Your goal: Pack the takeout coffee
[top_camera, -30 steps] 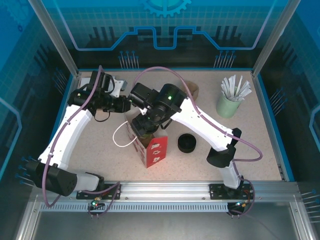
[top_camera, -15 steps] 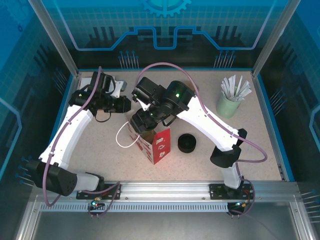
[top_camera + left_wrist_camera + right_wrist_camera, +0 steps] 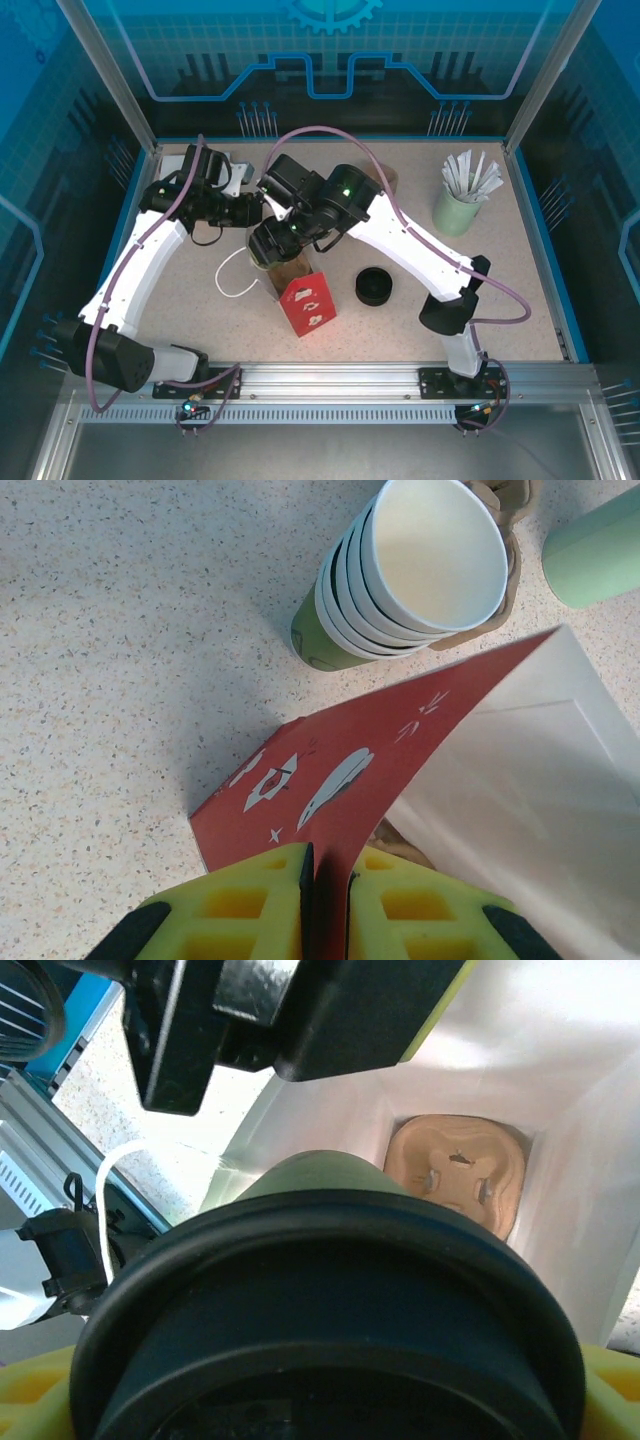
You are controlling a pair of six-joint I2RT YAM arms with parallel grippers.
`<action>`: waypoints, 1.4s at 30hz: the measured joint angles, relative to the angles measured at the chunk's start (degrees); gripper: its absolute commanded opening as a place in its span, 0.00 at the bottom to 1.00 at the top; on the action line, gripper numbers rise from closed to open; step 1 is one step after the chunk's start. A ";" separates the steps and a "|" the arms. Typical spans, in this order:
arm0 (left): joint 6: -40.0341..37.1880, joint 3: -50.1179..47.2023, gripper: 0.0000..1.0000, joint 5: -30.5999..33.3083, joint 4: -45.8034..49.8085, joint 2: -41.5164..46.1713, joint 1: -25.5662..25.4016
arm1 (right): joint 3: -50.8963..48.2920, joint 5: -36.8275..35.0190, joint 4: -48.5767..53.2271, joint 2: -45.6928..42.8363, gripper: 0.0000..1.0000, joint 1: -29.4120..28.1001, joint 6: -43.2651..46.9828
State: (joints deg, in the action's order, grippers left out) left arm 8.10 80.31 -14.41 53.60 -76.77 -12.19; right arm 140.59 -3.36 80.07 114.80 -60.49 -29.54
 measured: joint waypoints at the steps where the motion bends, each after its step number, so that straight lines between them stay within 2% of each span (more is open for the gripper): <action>1: 0.02 -0.04 0.17 0.00 -0.02 0.00 0.02 | -0.61 0.46 -0.37 0.13 0.75 0.00 -0.09; 10: 0.63 -0.24 0.17 -0.04 -0.02 0.00 0.00 | -2.97 0.35 -0.63 1.16 0.75 -0.33 -0.46; 20: 0.59 -0.37 0.17 -0.24 0.00 0.04 0.00 | -2.80 -5.22 5.66 2.97 0.76 -0.37 0.26; 42: -0.59 -1.25 0.17 -1.09 0.04 1.09 -0.15 | -7.13 -5.20 7.15 3.52 0.77 1.25 1.42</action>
State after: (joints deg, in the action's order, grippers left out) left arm 7.51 79.07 -15.51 53.65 -75.68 -12.34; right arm 133.47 -8.56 87.22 118.32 -59.24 -28.12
